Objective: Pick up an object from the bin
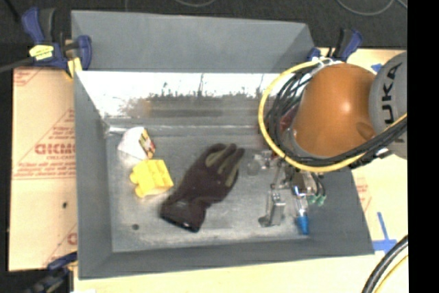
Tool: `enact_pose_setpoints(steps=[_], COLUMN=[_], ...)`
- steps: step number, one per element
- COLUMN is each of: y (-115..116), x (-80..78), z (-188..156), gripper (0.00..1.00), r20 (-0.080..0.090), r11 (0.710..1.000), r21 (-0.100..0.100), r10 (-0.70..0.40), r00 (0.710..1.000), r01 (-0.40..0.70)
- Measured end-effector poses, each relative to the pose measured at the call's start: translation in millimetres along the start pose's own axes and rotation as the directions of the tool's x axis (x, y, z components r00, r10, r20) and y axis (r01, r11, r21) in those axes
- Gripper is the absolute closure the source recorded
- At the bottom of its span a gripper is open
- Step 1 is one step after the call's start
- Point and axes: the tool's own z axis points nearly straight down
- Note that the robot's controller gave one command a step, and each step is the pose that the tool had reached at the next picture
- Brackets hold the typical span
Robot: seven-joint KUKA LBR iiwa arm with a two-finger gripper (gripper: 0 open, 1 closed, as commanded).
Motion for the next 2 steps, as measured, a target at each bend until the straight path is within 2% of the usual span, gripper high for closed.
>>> enact_pose_setpoints(steps=[1, 2], y=[0, 23], x=[-1.6, -24.9], z=[-4, 26], gripper=[0.00, 0.00], r20=[0.008, 0.017], r11=[1.000, 1.000], r21=[0.000, 0.001], r10=[0.000, -0.007], r00=[1.000, 1.000], r01=[0.000, 0.007])
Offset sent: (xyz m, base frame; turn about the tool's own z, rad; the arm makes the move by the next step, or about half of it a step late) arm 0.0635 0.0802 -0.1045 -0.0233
